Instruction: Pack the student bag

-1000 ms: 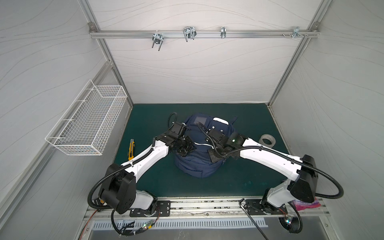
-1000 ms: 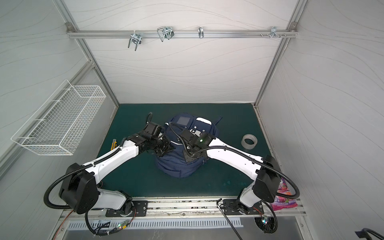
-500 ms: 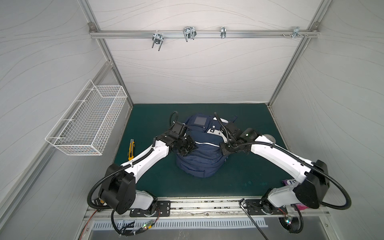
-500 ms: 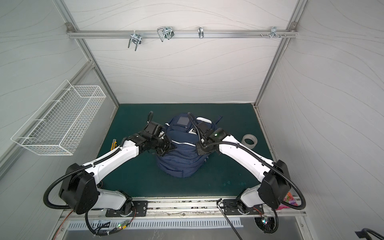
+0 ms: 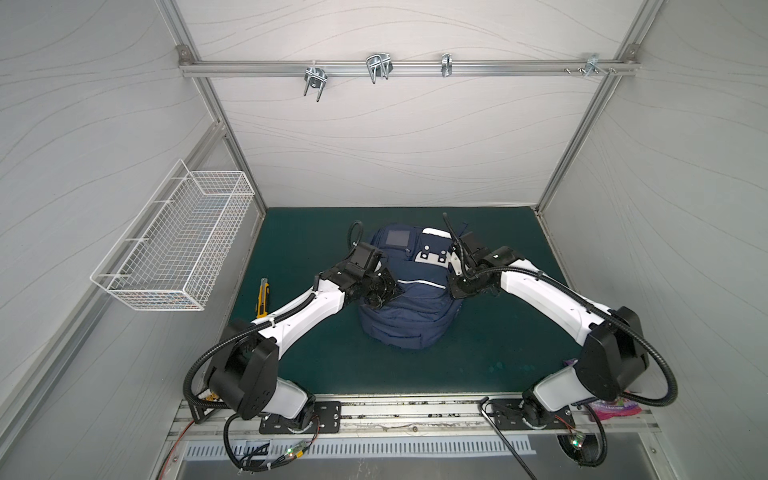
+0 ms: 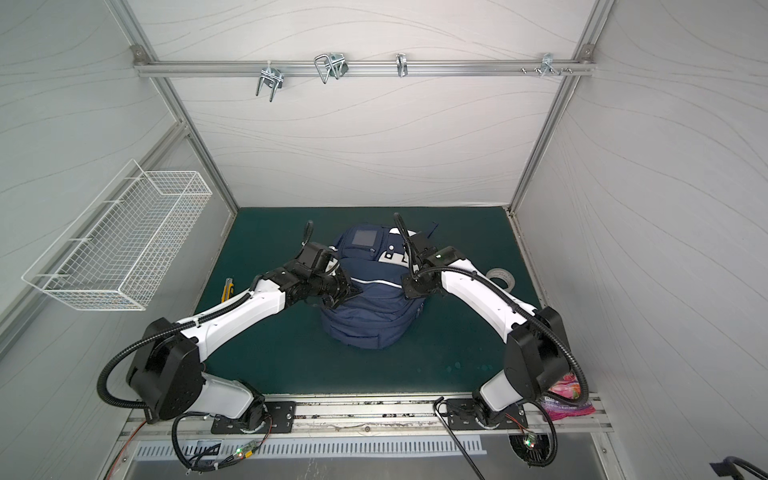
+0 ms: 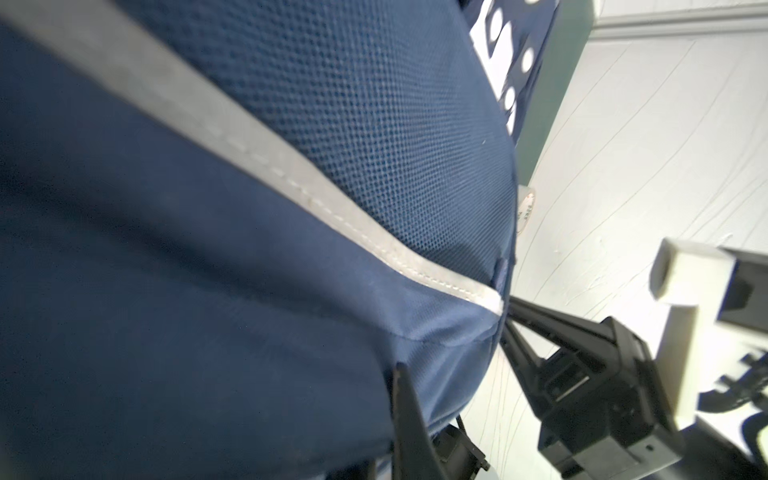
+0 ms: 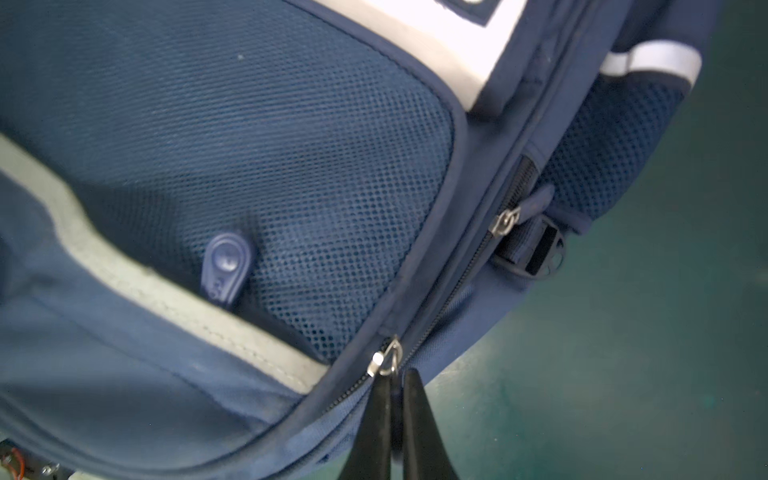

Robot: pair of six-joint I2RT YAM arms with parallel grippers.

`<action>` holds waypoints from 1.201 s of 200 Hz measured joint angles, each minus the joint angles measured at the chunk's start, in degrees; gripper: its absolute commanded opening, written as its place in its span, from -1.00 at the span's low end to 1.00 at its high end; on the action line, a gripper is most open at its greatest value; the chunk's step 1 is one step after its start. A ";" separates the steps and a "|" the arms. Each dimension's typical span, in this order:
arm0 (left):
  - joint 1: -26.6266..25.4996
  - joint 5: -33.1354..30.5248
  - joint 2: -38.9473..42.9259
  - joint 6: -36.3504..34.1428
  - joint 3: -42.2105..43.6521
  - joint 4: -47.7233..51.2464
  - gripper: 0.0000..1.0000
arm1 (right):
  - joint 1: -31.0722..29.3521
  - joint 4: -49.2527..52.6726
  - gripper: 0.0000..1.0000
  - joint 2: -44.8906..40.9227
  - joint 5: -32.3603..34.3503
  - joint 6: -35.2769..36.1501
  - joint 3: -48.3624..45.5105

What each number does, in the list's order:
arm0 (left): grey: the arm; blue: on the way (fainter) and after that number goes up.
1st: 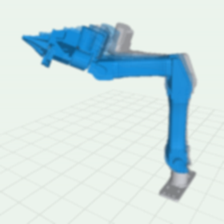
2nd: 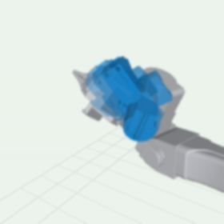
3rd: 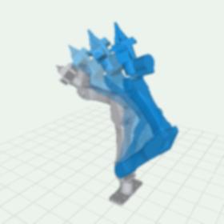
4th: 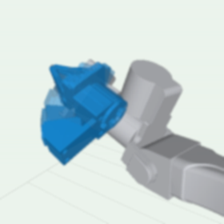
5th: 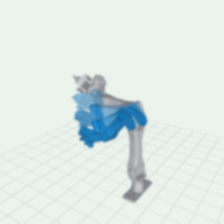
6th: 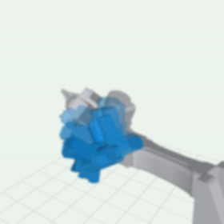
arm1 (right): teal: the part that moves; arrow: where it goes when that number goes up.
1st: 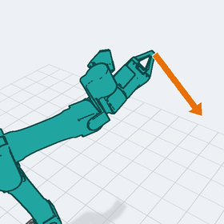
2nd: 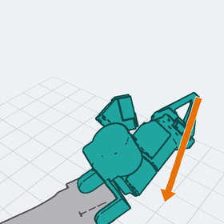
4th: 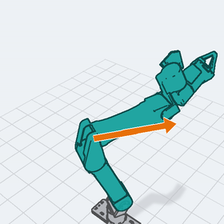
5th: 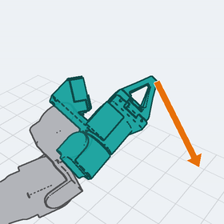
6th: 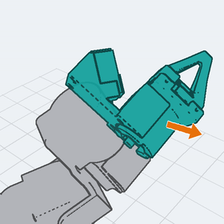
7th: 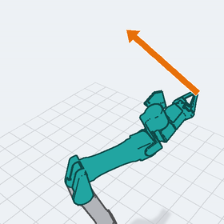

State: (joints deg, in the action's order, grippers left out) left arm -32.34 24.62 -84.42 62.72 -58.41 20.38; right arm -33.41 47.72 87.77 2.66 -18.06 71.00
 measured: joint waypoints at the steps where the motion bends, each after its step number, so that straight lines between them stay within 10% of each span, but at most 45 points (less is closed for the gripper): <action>1: -0.09 0.00 -0.07 0.00 -0.04 -0.04 -1.00 | 0.07 0.02 -1.00 0.04 0.04 0.00 0.02; 114: -3.63 -2.51 -0.39 0.02 -0.61 -1.53 -0.88 | 1.99 1.75 -1.00 2.38 0.11 -1.90 1.46; 157: -4.44 1.66 1.03 -3.48 -0.85 -1.25 0.17 | 2.89 1.64 0.26 -0.39 2.38 -2.89 1.53; 172: -4.59 1.75 2.23 -7.10 -2.89 1.62 0.97 | 3.23 2.10 0.97 -2.69 3.37 -3.28 3.10; 240: 4.35 -17.03 12.66 -25.29 -13.44 9.33 0.98 | 3.37 -0.39 0.98 -18.80 13.70 -3.15 8.79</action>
State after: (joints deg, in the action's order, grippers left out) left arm -27.99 7.60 -71.77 37.43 -71.85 29.71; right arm -30.04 47.33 68.97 16.36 -21.21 79.79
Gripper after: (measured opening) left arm 0.988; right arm 0.992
